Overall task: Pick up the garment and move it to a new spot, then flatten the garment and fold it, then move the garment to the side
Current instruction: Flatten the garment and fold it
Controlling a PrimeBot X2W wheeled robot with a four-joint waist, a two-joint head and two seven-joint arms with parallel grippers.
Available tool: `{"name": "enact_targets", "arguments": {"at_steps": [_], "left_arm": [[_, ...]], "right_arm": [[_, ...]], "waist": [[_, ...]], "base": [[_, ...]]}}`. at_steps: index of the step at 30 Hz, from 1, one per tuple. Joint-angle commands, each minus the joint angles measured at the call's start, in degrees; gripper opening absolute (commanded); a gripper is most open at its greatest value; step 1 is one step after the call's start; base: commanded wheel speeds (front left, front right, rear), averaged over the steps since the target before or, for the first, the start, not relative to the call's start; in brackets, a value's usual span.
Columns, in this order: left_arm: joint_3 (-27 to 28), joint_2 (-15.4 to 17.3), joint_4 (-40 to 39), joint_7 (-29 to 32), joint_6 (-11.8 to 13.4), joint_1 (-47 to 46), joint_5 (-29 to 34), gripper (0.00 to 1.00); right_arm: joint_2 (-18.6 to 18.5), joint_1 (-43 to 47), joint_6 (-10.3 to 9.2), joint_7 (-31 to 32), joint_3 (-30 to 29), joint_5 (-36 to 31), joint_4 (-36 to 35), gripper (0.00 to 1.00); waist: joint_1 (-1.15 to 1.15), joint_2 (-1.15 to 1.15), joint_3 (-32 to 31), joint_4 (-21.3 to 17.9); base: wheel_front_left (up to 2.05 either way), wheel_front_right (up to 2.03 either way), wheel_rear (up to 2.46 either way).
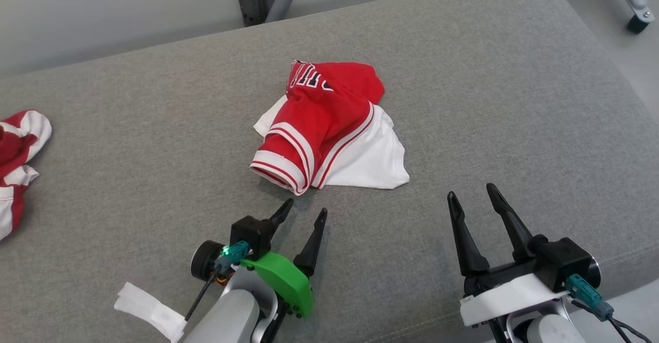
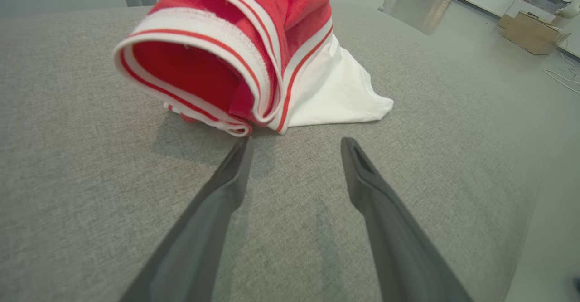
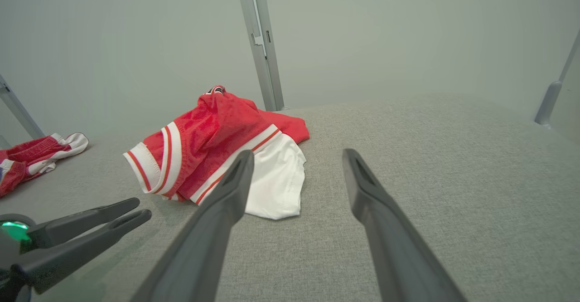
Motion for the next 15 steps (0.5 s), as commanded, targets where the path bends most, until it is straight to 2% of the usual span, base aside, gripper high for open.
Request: {"name": "enact_targets", "arguments": {"at_steps": [1, 6, 13, 14, 15], "left_arm": [[0.30, 0.29, 0.21, 0.02, 0.79, -1.51, -0.37, 1.00], [0.90, 0.31, 1.87, 0.02, 2.81, -3.28, 0.77, 1.00], [3.72, 0.30, 0.35, 0.01, 3.44, -4.81, 2.36, 1.00], [4.14, 0.30, -0.05, 0.01, 3.43, -4.79, 2.64, 0.88], [4.31, 0.29, -0.35, 0.02, 3.30, -4.69, 2.98, 0.47]], "right_arm": [[-0.08, -0.85, -0.04, 0.01, 0.01, 0.29, 0.01, 1.00], [-0.08, -1.29, -0.04, 0.01, 0.34, 0.82, -0.11, 1.00], [-0.08, -1.45, -0.04, 0.01, 0.43, 1.78, 0.22, 1.00], [-0.08, -1.39, -0.04, 0.01, 0.51, 1.80, 0.40, 1.00], [-0.09, -1.37, -0.04, 0.01, 0.54, 1.84, 0.54, 1.00]], "waist": [[0.00, 0.00, 2.03, -2.17], [0.00, 0.00, 2.96, -3.22], [0.00, 0.00, 3.47, -3.82], [0.00, 0.00, 3.50, -3.81], [0.00, 0.00, 3.48, -3.78]], "base": [[0.00, 0.00, 0.00], [0.00, 0.00, 0.00], [0.00, 0.00, 0.00], [0.00, 0.00, 0.00], [0.00, 0.00, 0.00]]}}
